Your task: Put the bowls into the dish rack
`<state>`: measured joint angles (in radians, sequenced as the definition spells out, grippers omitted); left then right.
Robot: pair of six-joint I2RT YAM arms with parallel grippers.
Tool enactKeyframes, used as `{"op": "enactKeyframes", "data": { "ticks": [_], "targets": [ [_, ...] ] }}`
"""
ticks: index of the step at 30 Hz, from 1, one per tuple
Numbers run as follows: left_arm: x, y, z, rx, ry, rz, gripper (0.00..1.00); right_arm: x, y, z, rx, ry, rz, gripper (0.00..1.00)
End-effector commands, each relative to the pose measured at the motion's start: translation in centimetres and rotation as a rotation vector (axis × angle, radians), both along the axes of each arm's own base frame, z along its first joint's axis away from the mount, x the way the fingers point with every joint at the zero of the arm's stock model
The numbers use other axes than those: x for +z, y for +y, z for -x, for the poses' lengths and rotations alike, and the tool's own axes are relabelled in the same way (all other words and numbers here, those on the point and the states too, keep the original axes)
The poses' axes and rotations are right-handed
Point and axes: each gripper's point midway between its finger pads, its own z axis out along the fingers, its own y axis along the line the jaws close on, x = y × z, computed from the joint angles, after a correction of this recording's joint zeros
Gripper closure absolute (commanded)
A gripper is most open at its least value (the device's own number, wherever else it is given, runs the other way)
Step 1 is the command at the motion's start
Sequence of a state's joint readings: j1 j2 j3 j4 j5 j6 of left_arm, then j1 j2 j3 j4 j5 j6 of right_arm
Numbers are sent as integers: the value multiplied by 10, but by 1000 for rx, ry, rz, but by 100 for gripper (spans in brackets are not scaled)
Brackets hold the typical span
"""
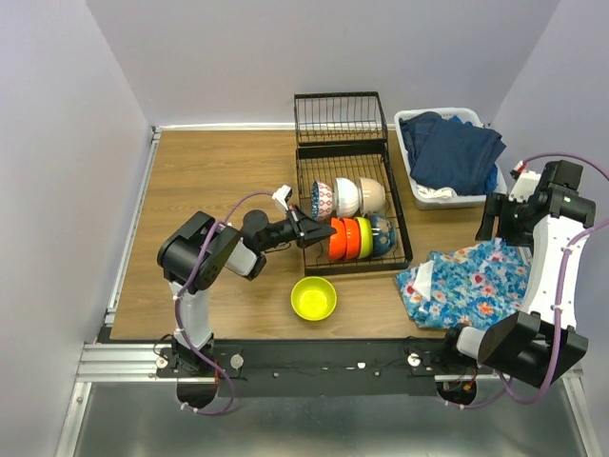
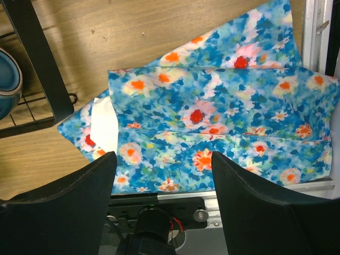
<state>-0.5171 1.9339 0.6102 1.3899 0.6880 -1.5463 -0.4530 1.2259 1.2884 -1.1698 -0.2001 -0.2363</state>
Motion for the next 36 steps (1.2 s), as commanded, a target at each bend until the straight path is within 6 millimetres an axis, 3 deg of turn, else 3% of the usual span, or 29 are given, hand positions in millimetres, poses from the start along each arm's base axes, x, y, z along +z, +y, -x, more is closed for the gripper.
{"op": "enactKeyframes", "data": {
  "ticks": [1,8,16,21,23,25,27,32,36],
  "targets": [
    [35,-2,7,11,-198,131,100,-6,2,7,0,30,-2,20],
    [32,-11,-1,-3,-148,152,100,-11,4,9,0,39,-11,20],
    [35,-25,10,-42,-134,172,100,-15,3,10,1,51,-10,20],
    [23,-26,8,-41,-107,156,99,-18,2,9,-5,60,-13,20],
    [16,-21,6,-6,-88,141,94,-17,2,9,-5,59,-13,20],
    [15,-16,5,5,-90,133,76,-17,1,8,-7,61,-13,20],
    [23,-10,3,8,-129,128,69,-16,1,6,-5,55,-14,20],
    [13,1,4,19,-131,30,63,-18,2,2,1,48,-22,20],
    [16,7,11,2,-196,-18,56,-19,2,1,4,45,-27,20]
  ]
}}
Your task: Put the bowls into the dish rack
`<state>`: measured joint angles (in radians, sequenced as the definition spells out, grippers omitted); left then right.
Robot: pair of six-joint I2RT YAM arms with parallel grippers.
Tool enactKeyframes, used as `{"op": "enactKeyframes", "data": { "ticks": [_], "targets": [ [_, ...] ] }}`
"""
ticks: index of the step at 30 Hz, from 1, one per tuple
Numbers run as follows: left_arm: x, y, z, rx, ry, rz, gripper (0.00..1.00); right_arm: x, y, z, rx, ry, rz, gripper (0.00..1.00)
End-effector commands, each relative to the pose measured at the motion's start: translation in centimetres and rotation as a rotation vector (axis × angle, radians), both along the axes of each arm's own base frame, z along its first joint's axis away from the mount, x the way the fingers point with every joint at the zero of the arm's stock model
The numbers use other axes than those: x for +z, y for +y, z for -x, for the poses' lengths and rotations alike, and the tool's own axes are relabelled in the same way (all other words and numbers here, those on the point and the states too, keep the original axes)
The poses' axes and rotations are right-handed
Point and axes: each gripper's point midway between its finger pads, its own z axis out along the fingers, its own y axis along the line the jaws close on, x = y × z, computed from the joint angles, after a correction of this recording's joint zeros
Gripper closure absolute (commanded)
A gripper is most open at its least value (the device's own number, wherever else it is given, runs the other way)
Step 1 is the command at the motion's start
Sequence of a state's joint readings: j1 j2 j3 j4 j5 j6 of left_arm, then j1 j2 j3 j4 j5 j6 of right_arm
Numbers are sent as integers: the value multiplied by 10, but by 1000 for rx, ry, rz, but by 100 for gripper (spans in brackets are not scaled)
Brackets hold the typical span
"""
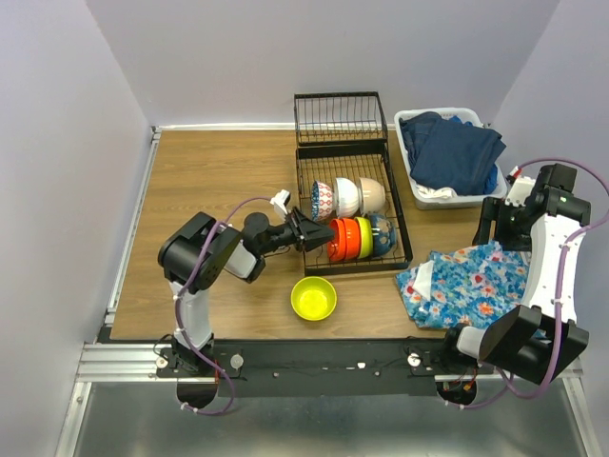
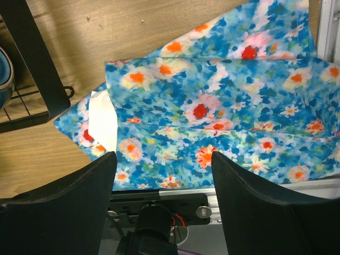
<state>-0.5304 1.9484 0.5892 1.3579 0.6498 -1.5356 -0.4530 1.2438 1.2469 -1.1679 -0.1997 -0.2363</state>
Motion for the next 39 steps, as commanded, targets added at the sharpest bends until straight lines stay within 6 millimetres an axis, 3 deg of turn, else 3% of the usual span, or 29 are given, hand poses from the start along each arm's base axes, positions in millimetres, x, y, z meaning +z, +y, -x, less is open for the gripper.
{"op": "enactKeyframes", "data": {
  "ticks": [1,7,8,10,11,13,14,16,17,19,20,21,22,23,25,27,30,33,39],
  "targets": [
    [34,8,10,-30,-251,5,56,-2,0,-5,6,-10,-2,20],
    [28,21,9,-59,-281,-99,52,1,0,-11,15,-29,-11,20],
    [19,23,16,-94,-244,-130,52,2,0,-12,16,-32,-11,20],
    [24,33,16,-97,-274,-158,52,5,1,-16,22,-48,-19,20],
    [15,37,23,-139,-281,-207,52,8,1,-19,18,-60,-21,20],
    [33,45,22,-160,-423,-259,52,12,4,-25,25,-87,-40,20],
    [15,53,28,-210,-489,-377,52,14,5,-28,25,-99,-48,20],
    [46,56,32,-252,-727,-443,51,18,9,-34,39,-135,-65,20],
    [36,64,46,-320,-748,-511,51,20,9,-35,49,-147,-65,20],
    [58,70,53,-413,-1132,-586,49,22,11,-40,72,-176,-72,20],
    [46,77,77,-532,-1126,-619,48,23,12,-41,90,-190,-67,20],
    [48,82,80,-601,-1344,-661,45,22,14,-42,104,-202,-71,20],
    [57,84,82,-645,-1433,-678,44,22,15,-43,119,-212,-72,20],
    [44,94,111,-784,-1402,-675,43,22,17,-43,141,-222,-71,20],
    [41,102,120,-924,-1567,-708,36,21,23,-42,177,-242,-88,20],
    [23,111,147,-1097,-1563,-711,33,22,27,-45,208,-274,-91,20],
    [-1,120,162,-1270,-1587,-788,33,22,35,-43,228,-308,-112,20],
    [-20,121,160,-1302,-1579,-892,34,24,42,-42,236,-343,-133,20],
    [-34,93,161,-1246,-1590,-959,33,32,45,-48,220,-402,-143,20]
  ]
}}
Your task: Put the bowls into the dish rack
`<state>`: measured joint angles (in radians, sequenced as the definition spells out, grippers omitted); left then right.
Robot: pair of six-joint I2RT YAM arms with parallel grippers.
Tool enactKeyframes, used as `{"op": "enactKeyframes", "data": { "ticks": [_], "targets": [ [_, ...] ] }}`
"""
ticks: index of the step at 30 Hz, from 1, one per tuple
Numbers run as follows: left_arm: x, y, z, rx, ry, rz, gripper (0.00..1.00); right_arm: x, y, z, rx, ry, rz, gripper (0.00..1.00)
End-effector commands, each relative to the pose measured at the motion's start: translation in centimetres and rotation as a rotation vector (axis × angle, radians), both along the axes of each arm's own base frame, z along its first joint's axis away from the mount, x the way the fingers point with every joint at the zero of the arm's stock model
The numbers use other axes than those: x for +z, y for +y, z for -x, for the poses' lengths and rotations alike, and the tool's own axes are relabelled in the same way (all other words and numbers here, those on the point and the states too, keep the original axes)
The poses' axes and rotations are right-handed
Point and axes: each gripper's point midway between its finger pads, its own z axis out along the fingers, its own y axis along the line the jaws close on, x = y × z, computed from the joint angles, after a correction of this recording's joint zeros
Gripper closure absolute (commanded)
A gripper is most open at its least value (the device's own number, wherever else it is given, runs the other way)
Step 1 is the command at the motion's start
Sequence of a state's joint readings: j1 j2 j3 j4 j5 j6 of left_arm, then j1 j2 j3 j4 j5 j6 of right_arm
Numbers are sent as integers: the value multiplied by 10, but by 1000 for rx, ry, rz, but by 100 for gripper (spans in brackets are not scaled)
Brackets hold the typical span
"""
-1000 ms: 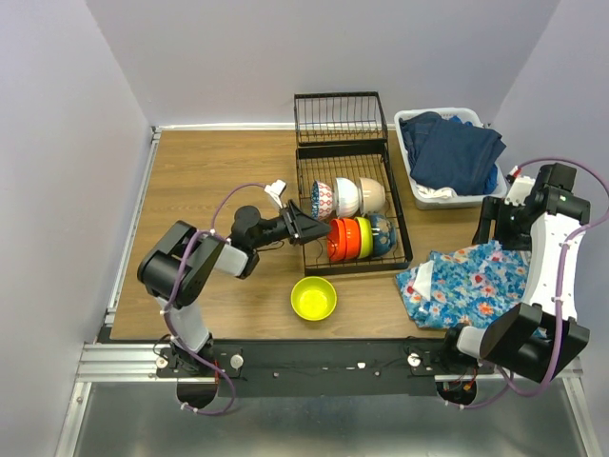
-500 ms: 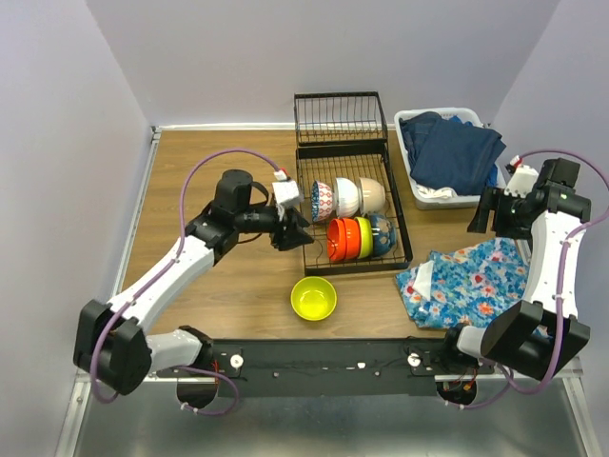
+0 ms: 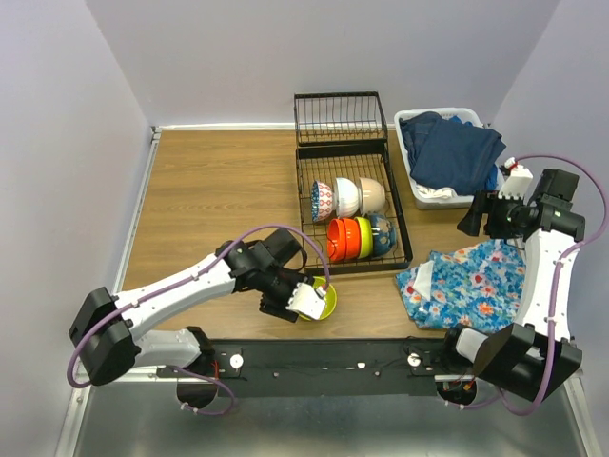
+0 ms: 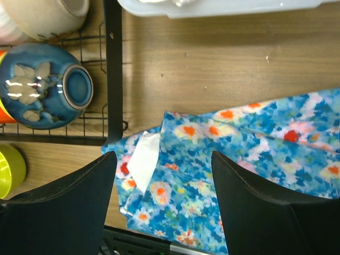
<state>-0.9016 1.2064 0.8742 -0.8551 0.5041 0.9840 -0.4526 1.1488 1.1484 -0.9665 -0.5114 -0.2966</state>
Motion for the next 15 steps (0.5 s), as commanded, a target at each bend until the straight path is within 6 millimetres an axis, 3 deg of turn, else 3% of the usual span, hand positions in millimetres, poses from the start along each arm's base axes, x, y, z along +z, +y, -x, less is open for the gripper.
{"op": "enactKeyframes", "data": {
  "ticks": [1,8,15],
  "targets": [
    [-11,-10,-14,62,-84,-33,33,16,7,-14,14,-109,-28,20],
    [-34,-22,0,-21,-90,-84,37,22,5,-17,7,-139,-11,20],
    [-50,-23,13,-65,-67,-116,50,18,4,-14,2,-128,-7,20]
  ]
}}
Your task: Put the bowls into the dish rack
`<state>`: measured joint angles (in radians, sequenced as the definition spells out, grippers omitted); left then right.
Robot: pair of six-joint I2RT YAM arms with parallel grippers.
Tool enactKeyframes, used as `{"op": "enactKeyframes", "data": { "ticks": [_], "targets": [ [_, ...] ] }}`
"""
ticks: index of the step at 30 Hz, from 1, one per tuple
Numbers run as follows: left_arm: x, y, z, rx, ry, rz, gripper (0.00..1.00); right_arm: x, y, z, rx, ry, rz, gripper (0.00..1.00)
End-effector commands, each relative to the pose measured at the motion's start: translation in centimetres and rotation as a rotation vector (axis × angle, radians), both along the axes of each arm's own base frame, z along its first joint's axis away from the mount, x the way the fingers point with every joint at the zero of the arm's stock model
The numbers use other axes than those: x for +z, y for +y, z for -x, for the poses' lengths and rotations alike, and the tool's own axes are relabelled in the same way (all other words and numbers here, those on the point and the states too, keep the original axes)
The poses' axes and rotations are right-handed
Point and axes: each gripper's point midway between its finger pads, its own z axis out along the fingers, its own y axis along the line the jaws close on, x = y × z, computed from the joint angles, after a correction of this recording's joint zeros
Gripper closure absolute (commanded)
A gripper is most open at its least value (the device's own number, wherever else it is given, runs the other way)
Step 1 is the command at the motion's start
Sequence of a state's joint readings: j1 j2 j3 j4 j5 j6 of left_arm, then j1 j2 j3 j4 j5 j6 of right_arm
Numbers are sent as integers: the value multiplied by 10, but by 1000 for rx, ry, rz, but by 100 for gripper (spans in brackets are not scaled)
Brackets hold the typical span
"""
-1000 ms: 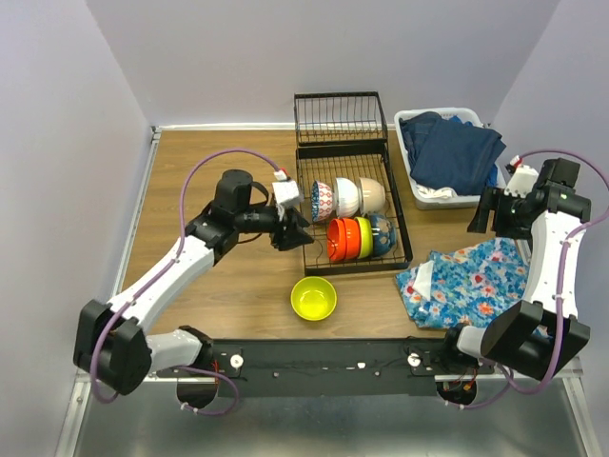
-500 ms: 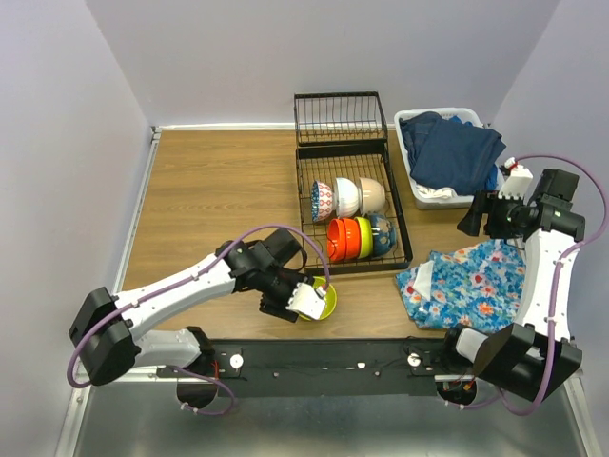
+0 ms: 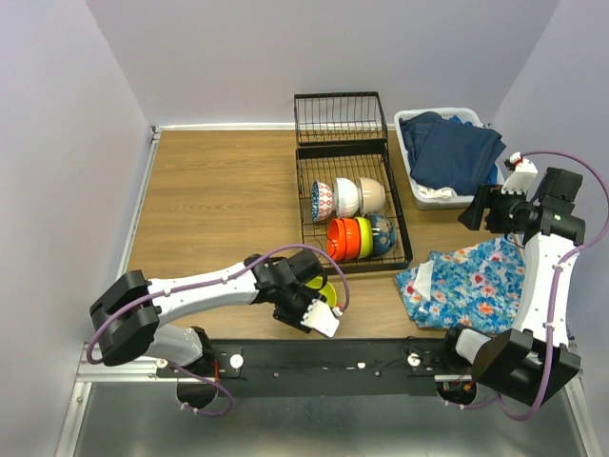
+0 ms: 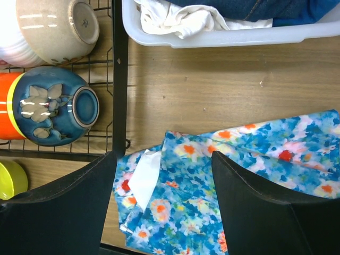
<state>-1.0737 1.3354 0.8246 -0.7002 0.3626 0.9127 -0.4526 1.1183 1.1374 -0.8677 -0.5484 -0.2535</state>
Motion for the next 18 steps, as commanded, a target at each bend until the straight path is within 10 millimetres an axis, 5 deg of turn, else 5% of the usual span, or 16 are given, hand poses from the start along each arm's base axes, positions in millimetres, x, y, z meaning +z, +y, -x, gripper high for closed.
{"op": "enactKeyframes", "data": {
  "ticks": [1,9,11,13,18],
  "targets": [
    [-9,-1,2,-3,-3,-15,53,0,3,1,6,-17,-1,20],
    [-5,6,-3,26,-35,-39,100,-2,6,-3,14,-18,-12,20],
    [2,12,-1,17,-29,-58,100,-2,9,-4,23,-18,-10,20],
    [20,15,2,20,-31,-41,100,-1,13,-4,39,-16,-7,20],
    [99,16,17,-25,-7,105,100,3,21,-8,80,-6,-26,20]
  ]
}}
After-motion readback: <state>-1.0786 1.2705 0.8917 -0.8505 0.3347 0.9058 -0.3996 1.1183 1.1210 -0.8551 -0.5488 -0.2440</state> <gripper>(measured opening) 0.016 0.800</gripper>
